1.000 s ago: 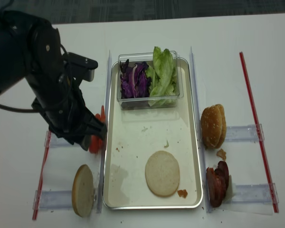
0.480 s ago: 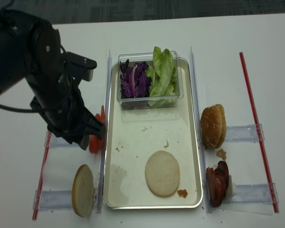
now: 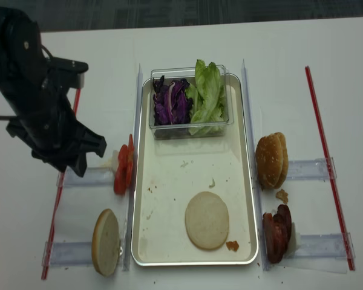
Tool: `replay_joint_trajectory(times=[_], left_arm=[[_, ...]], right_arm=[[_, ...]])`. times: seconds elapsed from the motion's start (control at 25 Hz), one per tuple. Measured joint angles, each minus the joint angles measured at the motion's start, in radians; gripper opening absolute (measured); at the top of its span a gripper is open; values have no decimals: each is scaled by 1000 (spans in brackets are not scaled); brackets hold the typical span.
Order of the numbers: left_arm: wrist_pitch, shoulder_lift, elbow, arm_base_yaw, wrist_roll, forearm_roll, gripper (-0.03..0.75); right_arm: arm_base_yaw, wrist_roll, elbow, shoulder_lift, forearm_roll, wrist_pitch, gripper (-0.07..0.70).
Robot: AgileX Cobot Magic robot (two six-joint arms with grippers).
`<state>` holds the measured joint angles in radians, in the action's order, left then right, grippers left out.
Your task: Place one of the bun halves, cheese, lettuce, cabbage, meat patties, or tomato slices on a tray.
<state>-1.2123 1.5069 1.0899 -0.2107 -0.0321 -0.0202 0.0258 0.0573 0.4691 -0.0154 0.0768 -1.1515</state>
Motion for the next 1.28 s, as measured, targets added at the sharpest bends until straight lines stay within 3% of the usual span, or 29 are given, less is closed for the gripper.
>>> replay_joint_trajectory(times=[0.28, 0.4, 0.68, 0.84, 1.28], left_arm=[[0, 0, 0, 173, 32, 0, 277], [0, 0, 0, 215, 32, -2, 277], [0, 0, 0, 221, 71, 12, 281], [0, -20, -7, 221, 100, 45, 328], [-8, -278, -141, 221, 111, 55, 349]], right_arm=[[0, 0, 0, 0, 0, 0, 409], [0, 0, 0, 0, 0, 0, 409], [0, 0, 0, 0, 0, 0, 409], [0, -2, 0, 0, 0, 0, 409], [0, -2, 0, 0, 0, 0, 409]])
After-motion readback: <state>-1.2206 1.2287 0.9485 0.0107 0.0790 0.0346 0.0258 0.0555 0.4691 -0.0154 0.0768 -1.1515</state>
